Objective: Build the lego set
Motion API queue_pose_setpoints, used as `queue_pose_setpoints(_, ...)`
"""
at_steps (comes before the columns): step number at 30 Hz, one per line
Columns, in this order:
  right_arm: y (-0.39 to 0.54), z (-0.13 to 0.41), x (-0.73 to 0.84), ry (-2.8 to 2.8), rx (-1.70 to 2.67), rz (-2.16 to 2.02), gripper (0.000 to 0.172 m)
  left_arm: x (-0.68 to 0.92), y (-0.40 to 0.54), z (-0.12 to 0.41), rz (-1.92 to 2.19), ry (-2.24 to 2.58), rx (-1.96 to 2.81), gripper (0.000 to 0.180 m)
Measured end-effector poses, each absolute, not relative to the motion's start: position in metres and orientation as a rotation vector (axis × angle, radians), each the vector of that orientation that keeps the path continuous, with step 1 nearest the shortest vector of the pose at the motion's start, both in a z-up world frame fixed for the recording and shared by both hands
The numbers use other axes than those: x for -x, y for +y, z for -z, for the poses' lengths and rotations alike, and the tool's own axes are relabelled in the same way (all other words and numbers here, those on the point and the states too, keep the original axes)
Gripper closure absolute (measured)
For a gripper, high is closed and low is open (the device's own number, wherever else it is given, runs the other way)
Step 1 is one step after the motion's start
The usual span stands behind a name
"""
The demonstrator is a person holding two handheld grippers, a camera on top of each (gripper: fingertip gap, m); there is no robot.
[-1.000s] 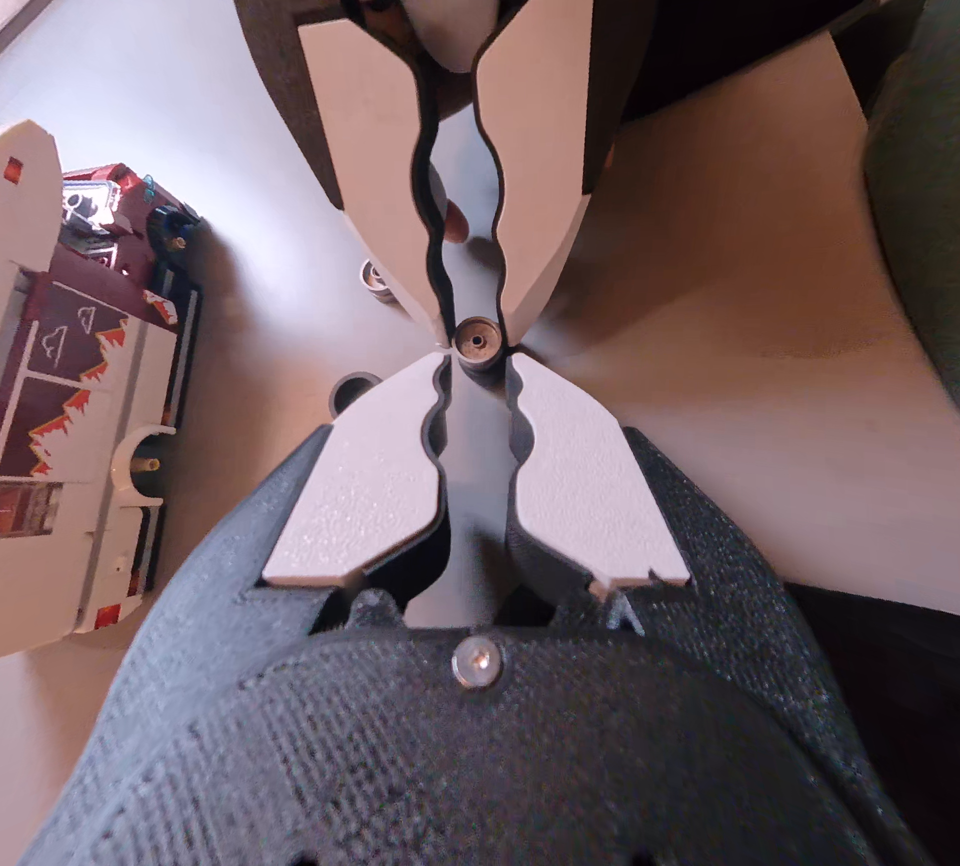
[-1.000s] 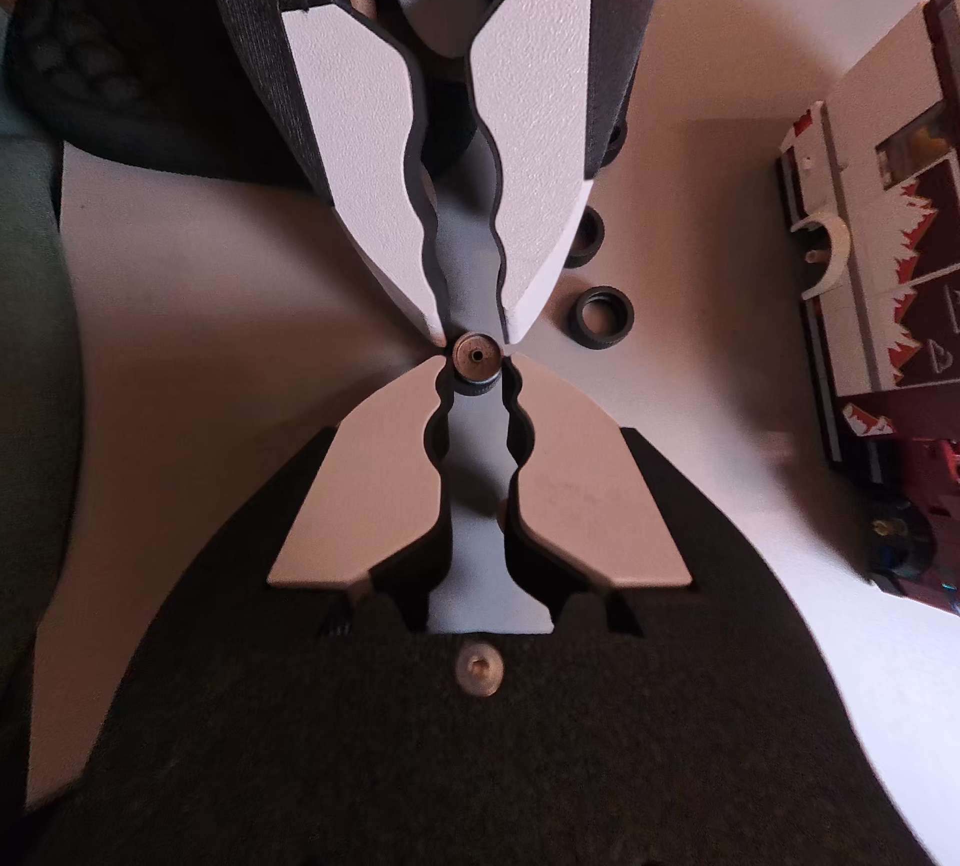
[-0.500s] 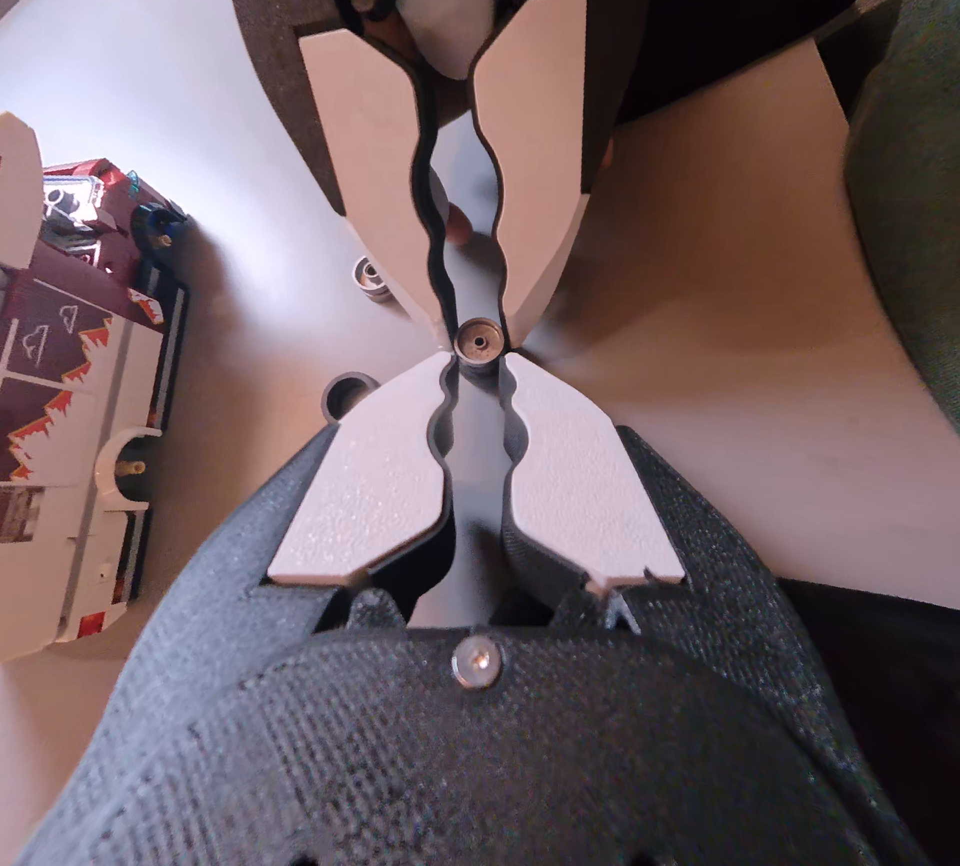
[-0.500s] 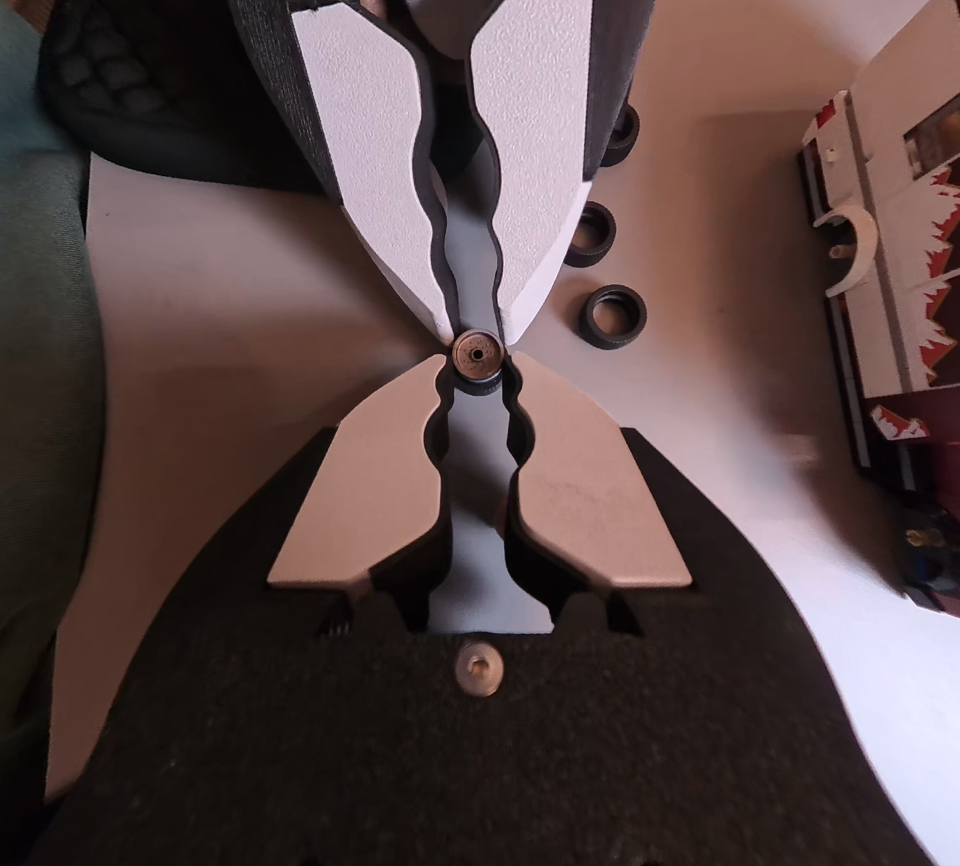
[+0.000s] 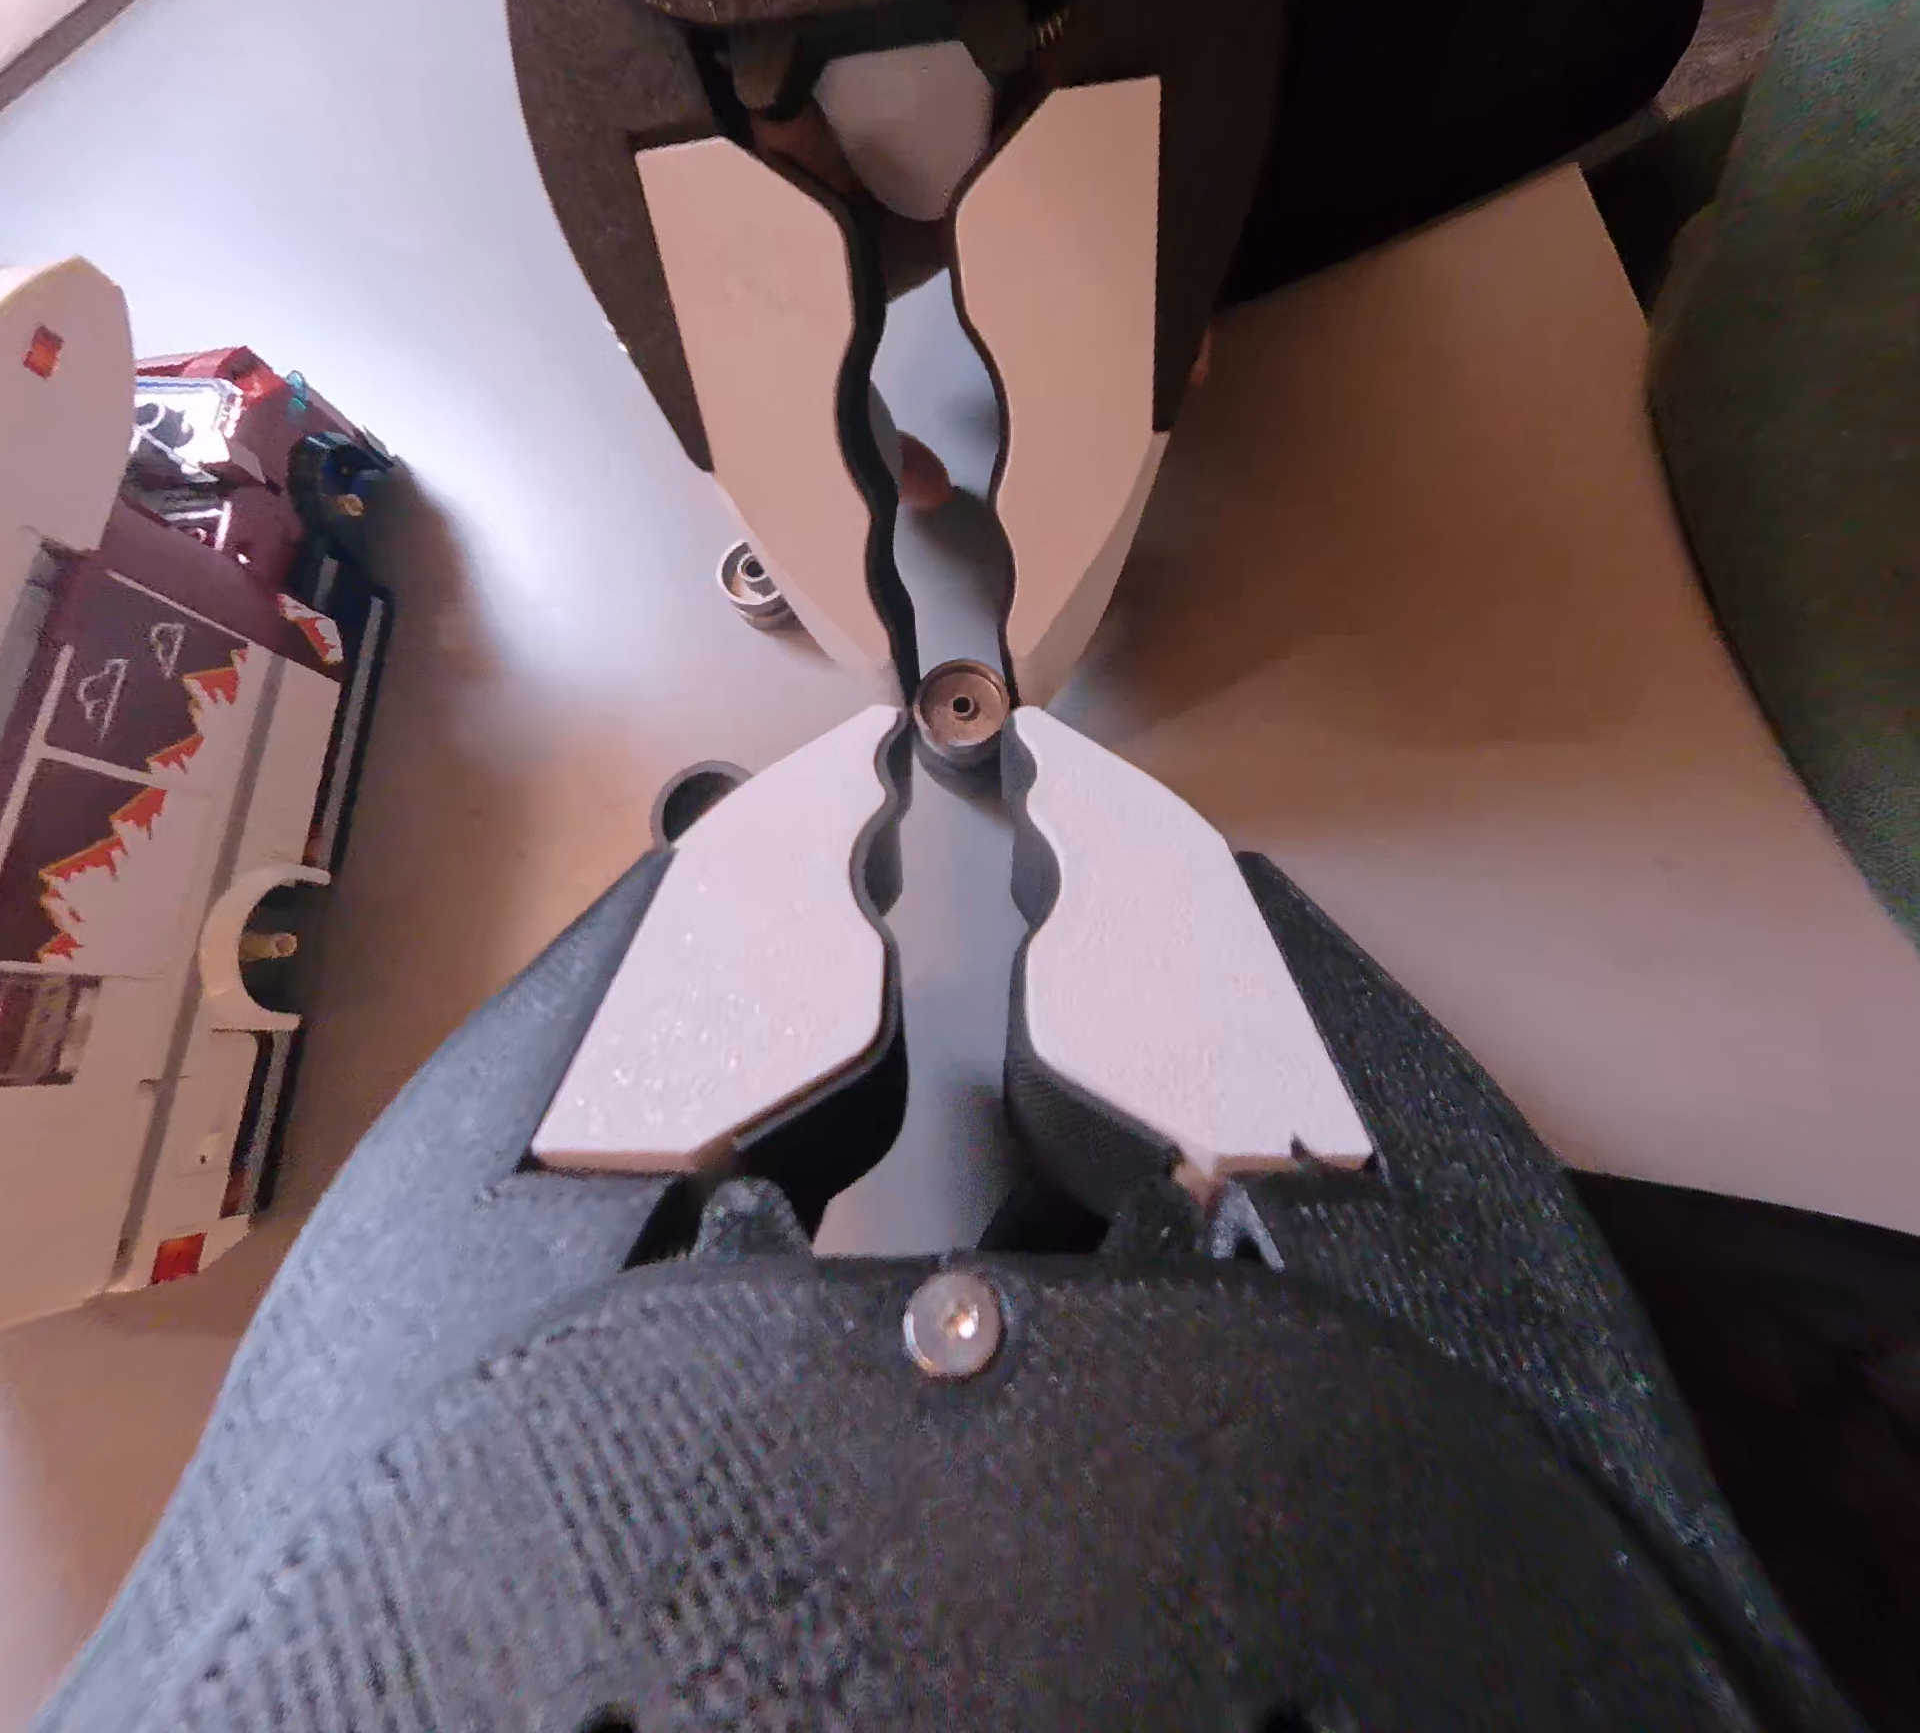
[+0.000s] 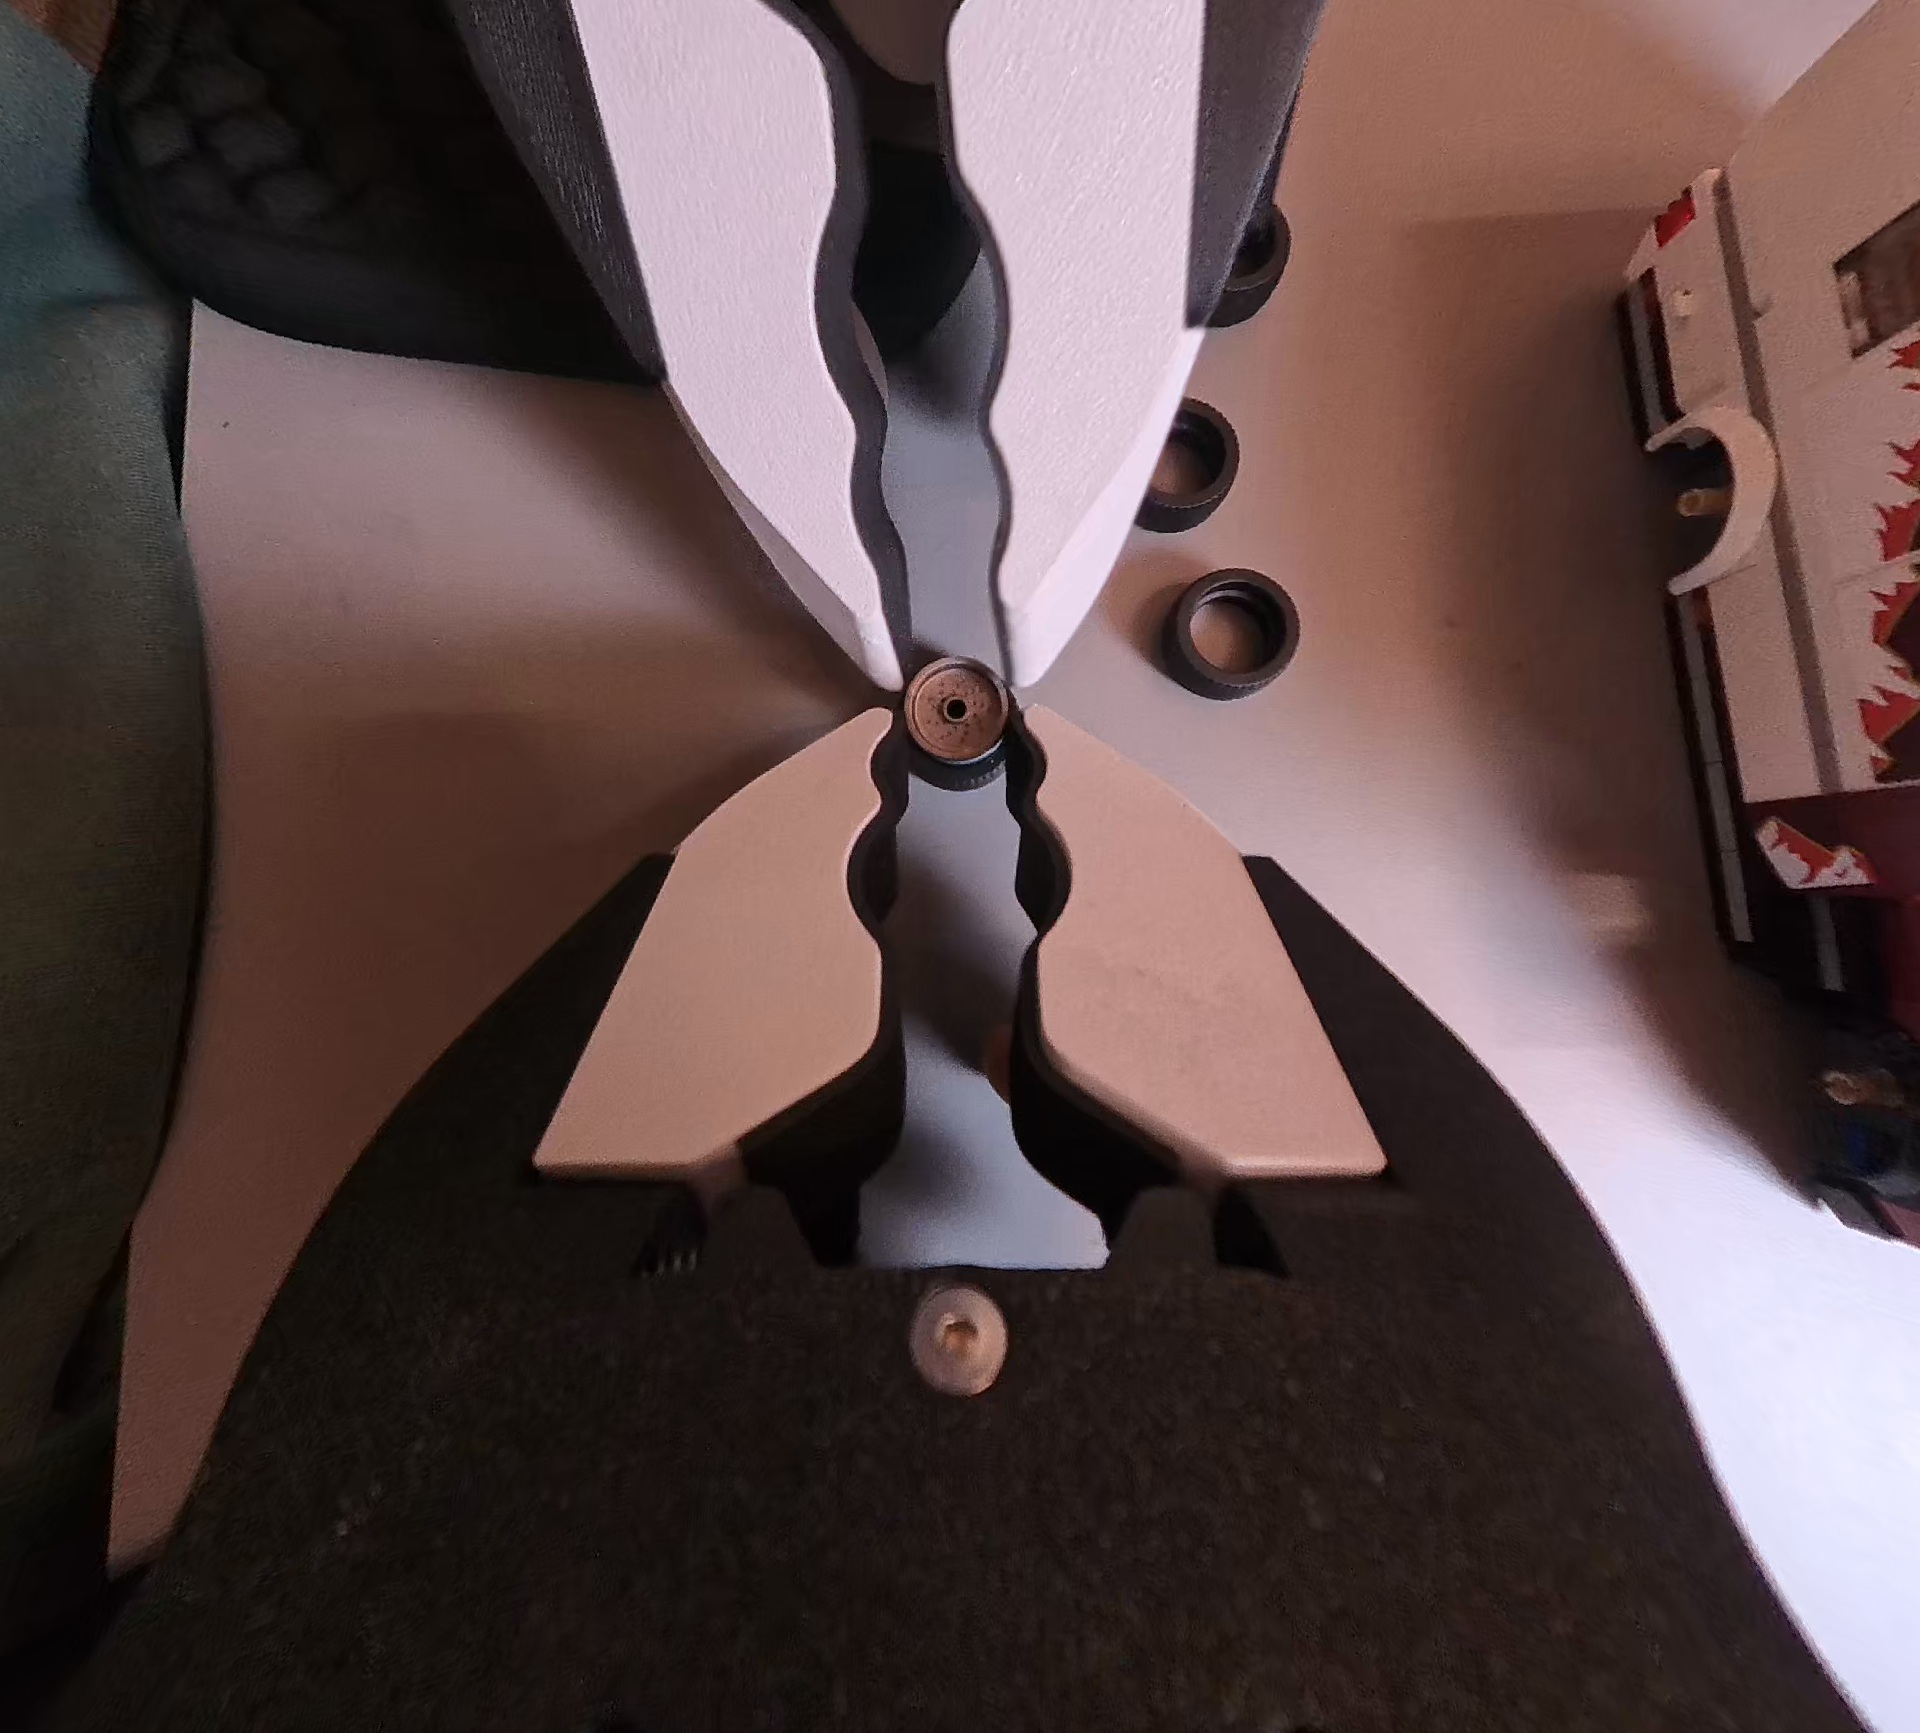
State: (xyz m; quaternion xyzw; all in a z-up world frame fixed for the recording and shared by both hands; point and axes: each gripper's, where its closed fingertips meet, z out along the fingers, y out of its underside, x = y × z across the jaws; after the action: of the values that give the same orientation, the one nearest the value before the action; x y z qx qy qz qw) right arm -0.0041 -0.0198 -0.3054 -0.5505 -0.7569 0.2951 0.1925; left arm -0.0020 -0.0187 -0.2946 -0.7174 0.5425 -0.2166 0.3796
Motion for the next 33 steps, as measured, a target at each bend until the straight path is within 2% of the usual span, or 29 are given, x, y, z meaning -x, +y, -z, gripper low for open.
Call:
queue_pose_setpoints(7,-0.019,0.305,0.005,-2.123,1.495,-0.812,0.153,0.001,-0.019,0.297,0.533,1.396,1.852,0.166)
queue_pose_setpoints(11,-0.017,0.296,0.002,-2.1,1.48,-0.857,0.147,0.002,-0.019,0.297,0.535,1.394,1.859,0.167)
queue_pose_setpoints(18,-0.022,0.296,0.002,-2.176,1.216,-0.648,0.152,0.001,-0.019,0.297,0.556,1.387,1.874,0.167)
queue_pose_setpoints(22,-0.022,0.299,0.003,-2.193,1.149,-0.554,0.162,0.001,-0.019,0.297,0.566,1.383,1.879,0.167)
queue_pose_setpoints(33,-0.021,0.305,0.001,-2.264,1.218,-0.516,0.162,-0.001,-0.019,0.299,0.568,1.383,1.908,0.168)
